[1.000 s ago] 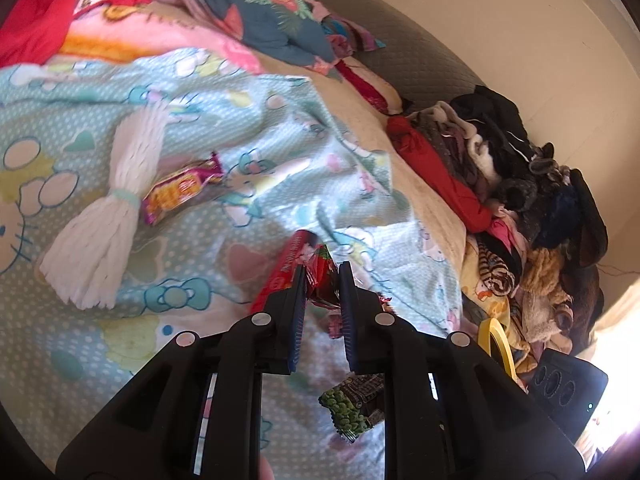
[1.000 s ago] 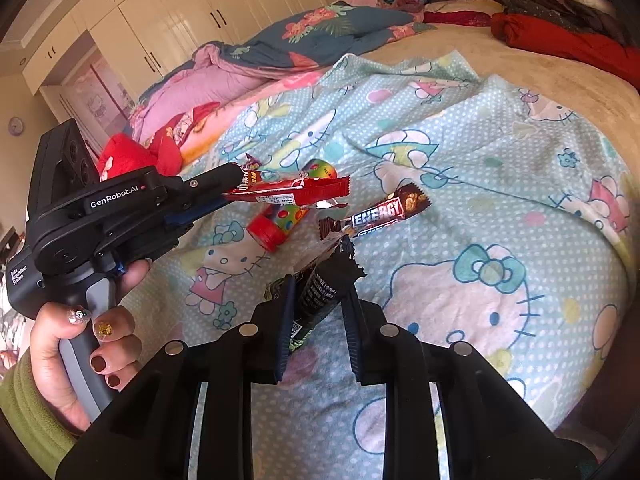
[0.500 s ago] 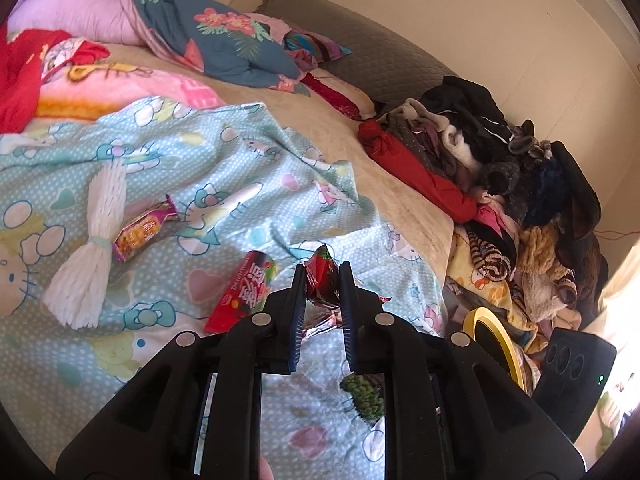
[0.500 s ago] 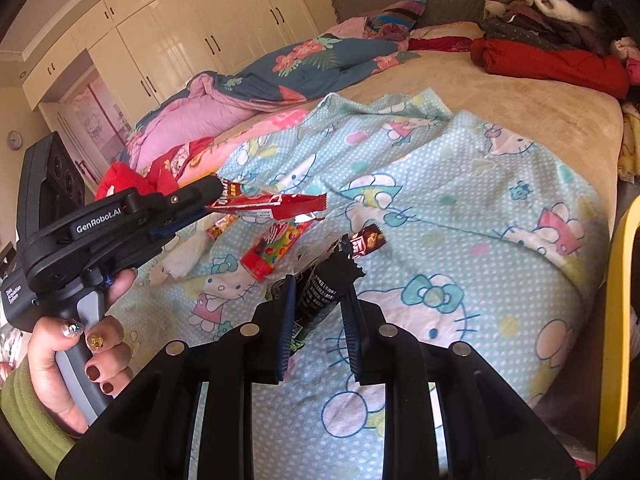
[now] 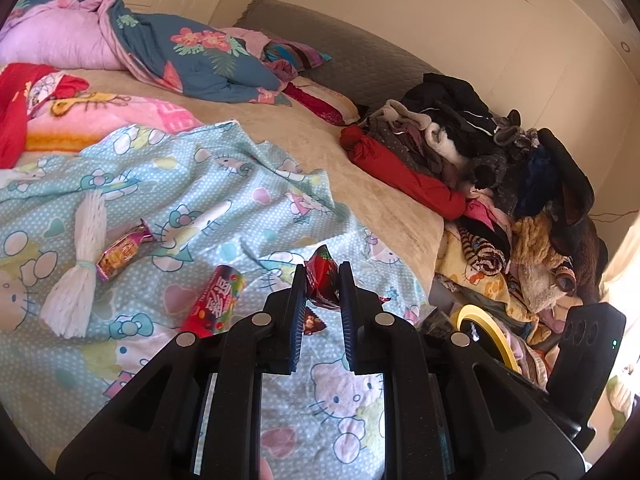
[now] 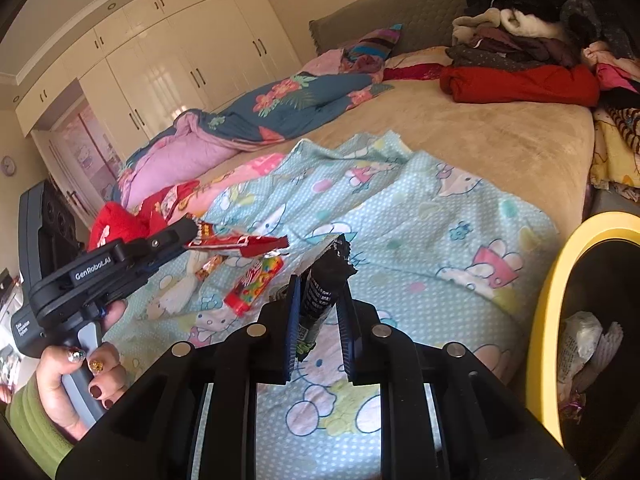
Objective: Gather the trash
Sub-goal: 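Carry the red wrapper with the left tool while the right tool carries the black wrapper over the bin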
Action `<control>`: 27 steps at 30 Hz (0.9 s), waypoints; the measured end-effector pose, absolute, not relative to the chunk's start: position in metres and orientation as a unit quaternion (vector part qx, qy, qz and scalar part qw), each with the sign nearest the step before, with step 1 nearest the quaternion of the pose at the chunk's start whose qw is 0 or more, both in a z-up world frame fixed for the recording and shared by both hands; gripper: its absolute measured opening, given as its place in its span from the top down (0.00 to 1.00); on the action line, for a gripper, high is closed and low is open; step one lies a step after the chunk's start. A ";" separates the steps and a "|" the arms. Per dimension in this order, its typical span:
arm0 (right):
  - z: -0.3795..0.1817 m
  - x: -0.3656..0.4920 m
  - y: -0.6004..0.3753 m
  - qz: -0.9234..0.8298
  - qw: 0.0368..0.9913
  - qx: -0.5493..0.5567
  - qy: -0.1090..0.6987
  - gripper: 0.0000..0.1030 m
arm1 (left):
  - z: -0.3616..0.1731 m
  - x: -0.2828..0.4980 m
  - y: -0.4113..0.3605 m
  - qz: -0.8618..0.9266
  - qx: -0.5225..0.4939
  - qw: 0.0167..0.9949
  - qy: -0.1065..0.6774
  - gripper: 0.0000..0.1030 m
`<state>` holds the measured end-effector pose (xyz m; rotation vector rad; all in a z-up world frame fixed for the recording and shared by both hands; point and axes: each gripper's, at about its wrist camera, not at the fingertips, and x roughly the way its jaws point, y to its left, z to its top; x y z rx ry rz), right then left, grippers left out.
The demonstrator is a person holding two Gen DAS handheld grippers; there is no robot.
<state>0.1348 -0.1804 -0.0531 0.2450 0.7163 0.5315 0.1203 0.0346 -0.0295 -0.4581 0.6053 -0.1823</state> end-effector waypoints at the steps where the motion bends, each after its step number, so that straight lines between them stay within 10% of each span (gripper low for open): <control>1: -0.052 0.135 -0.183 0.254 0.896 0.120 0.344 0.83 | -0.028 0.120 0.033 -0.090 -0.223 0.925 0.294 0.89; 27: 0.004 0.124 -0.332 0.157 0.935 0.173 0.267 0.84 | 0.003 0.118 -0.068 -0.140 -0.175 0.930 0.291 0.90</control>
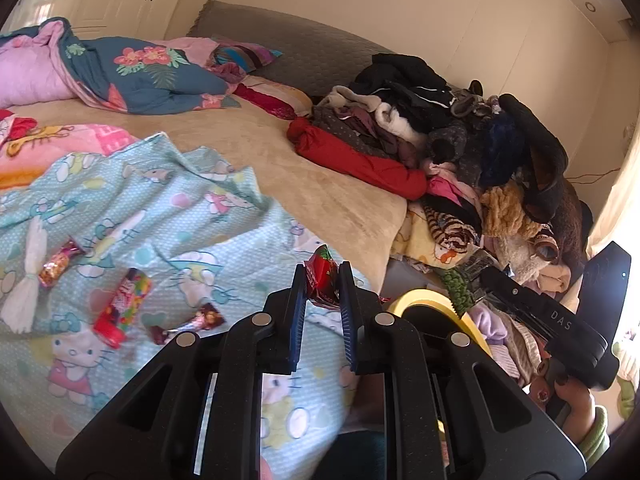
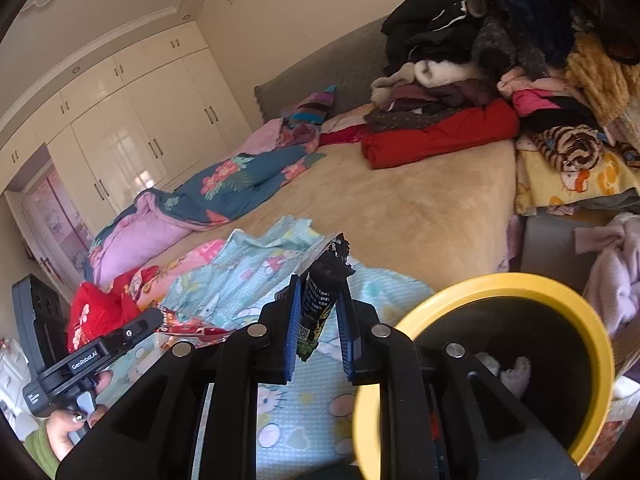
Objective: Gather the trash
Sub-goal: 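Carry the red wrapper with the left tool while the right tool carries the black wrapper over the bin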
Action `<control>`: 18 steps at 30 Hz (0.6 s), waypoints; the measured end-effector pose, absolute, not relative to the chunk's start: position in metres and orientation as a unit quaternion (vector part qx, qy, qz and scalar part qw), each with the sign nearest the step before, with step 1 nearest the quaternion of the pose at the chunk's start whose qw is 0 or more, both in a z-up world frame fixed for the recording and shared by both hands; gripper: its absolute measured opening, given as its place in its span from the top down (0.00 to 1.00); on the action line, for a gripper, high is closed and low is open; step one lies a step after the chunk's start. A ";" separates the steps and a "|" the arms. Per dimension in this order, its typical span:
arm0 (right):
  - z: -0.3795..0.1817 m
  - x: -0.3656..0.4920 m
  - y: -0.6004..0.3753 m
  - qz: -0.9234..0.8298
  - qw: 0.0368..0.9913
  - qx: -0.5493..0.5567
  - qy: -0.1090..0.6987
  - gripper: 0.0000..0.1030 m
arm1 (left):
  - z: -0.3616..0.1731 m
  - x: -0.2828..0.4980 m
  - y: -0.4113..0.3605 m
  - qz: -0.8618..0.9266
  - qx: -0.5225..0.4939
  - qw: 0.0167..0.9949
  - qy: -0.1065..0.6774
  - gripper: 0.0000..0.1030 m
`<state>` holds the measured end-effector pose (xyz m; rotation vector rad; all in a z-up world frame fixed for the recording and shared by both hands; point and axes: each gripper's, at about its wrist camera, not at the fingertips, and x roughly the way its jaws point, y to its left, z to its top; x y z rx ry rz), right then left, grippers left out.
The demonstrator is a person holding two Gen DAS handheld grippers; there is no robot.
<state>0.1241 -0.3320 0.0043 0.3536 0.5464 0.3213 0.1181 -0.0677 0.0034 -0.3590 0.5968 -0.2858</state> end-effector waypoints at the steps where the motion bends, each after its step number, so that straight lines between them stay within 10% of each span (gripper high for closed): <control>1: 0.005 0.123 -0.338 0.154 0.935 0.176 0.266 0.84 | 0.004 0.118 -0.073 -0.141 -0.175 0.930 0.291 0.89; 18: -0.003 0.109 -0.406 0.102 0.940 0.203 0.255 0.84 | 0.001 0.114 -0.148 -0.200 -0.128 0.924 0.301 0.89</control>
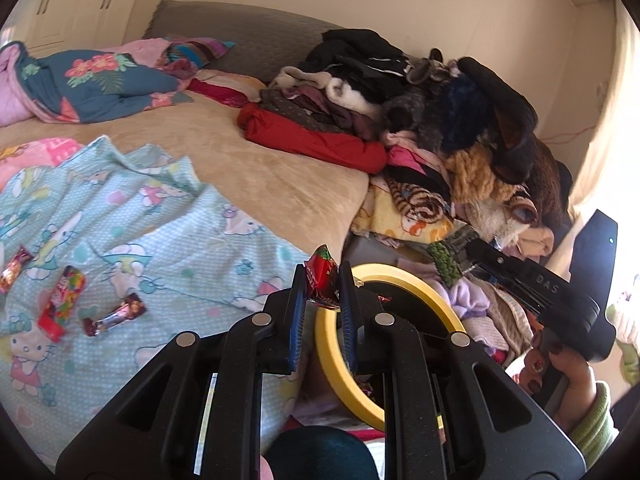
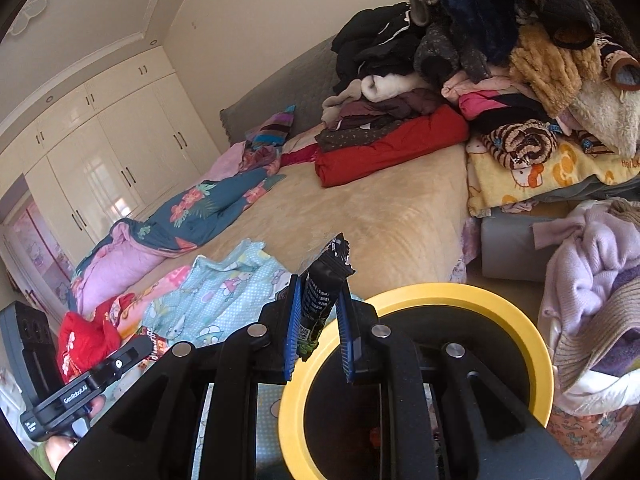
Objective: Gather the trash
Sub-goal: 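Carry the red wrapper with the left tool while the right tool carries the black wrapper over the bin, then open the right tool over the bin while the left tool releases the red wrapper into it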
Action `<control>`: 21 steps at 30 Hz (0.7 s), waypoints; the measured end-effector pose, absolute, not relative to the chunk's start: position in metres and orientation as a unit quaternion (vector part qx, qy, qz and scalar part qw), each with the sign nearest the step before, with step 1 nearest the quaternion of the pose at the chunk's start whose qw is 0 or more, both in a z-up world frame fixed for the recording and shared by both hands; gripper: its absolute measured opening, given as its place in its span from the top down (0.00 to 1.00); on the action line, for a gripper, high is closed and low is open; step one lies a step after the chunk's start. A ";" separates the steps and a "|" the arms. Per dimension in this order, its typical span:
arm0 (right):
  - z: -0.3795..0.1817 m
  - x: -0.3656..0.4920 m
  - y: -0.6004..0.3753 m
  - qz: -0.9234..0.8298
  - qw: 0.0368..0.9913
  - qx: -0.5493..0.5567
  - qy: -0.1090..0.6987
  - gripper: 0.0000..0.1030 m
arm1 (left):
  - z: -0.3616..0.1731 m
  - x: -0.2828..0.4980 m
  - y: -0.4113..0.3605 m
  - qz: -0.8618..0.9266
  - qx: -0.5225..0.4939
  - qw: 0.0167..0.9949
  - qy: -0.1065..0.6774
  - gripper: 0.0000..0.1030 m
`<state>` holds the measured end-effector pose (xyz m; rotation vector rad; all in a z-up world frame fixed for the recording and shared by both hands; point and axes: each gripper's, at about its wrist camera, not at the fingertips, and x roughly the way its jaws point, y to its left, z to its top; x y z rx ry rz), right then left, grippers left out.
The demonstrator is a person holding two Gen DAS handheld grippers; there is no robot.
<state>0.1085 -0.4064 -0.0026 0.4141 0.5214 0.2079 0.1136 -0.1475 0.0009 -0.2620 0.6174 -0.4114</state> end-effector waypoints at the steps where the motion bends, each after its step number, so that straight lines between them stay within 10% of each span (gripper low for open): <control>1: -0.003 0.108 -0.409 0.100 0.940 0.204 0.256 0.84 | 0.001 0.113 -0.151 -0.204 -0.125 0.923 0.301 0.89; 21: -0.028 0.112 -0.440 0.041 0.935 0.224 0.273 0.84 | -0.031 0.109 -0.211 -0.264 -0.078 0.902 0.333 0.89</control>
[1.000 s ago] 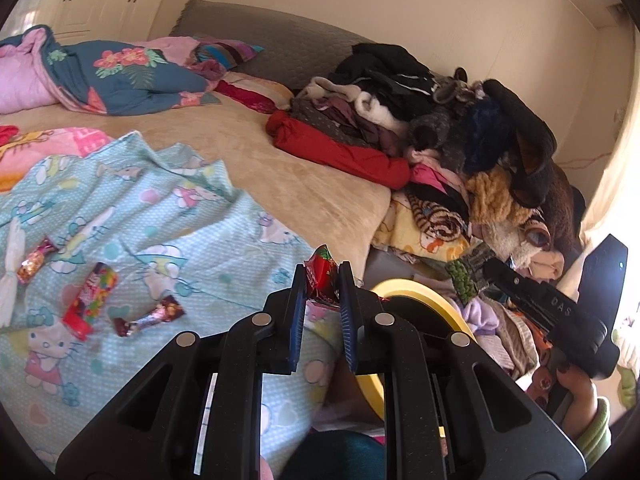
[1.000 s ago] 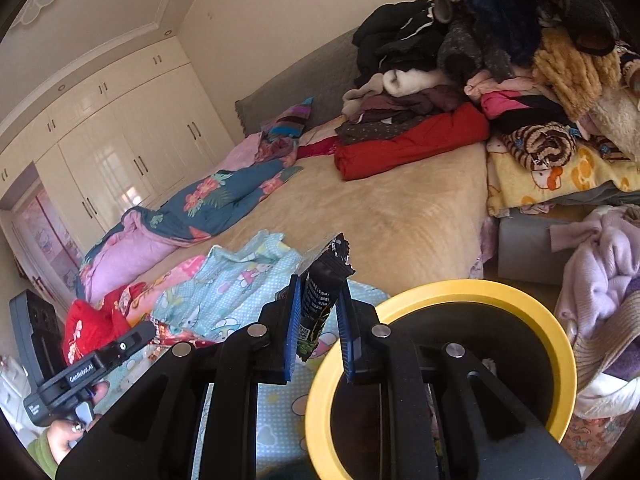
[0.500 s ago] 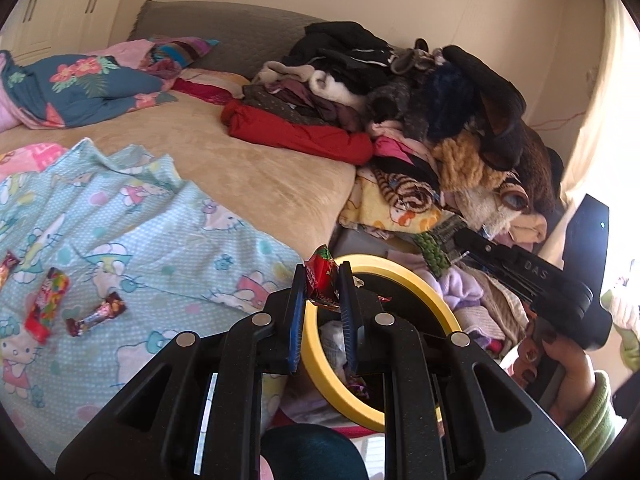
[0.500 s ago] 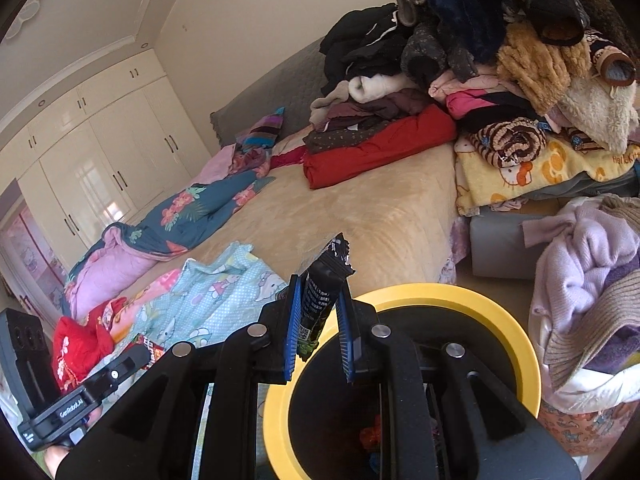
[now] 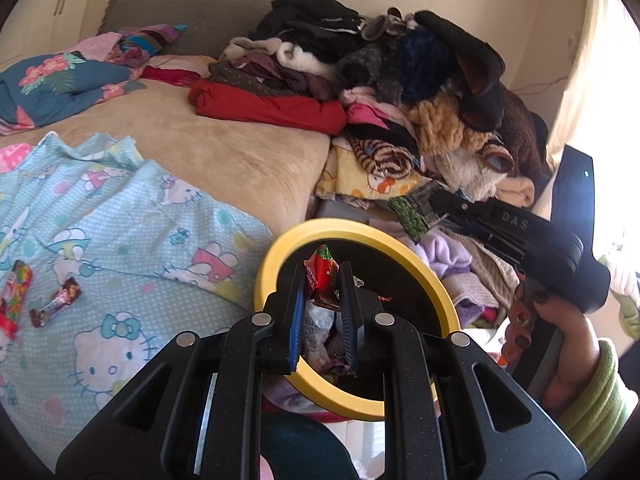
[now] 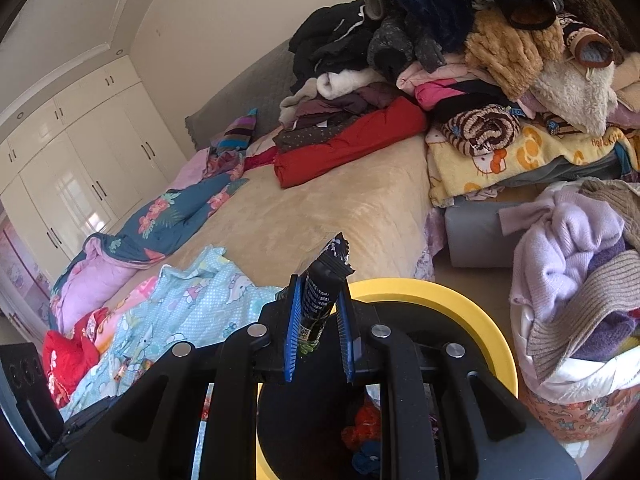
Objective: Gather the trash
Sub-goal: 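Open the right tool over the bin while the left tool releases the red wrapper into it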
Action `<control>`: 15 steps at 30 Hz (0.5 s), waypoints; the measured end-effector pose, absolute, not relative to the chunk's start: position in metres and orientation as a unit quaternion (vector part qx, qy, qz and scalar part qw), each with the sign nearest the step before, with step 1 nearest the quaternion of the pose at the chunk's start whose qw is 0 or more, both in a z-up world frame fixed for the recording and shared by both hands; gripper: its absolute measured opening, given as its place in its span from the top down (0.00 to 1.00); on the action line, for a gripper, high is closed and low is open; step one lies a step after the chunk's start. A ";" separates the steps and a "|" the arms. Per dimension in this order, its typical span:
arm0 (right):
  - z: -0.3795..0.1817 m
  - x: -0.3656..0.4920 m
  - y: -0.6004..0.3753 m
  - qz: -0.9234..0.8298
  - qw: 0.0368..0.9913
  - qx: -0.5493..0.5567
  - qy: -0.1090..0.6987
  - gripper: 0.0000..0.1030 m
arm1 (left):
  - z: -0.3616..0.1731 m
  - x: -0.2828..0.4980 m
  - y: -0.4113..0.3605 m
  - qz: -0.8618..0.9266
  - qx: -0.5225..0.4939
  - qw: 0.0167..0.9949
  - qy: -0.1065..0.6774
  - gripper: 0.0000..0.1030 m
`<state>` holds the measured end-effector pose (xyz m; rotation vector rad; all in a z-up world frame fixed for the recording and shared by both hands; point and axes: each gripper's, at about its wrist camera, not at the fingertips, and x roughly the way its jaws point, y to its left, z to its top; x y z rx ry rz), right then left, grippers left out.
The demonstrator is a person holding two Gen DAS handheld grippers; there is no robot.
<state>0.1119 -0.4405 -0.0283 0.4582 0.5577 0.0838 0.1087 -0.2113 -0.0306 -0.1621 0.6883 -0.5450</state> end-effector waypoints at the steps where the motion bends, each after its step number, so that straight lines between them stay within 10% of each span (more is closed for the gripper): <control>1: -0.031 0.113 -0.442 0.039 0.934 0.226 0.276 0.84 | -0.032 0.109 -0.214 -0.265 -0.077 0.901 0.334 0.89; 15: -0.068 0.130 -0.458 0.019 0.909 0.261 0.324 0.84 | -0.065 0.117 -0.250 -0.288 -0.036 0.882 0.371 0.89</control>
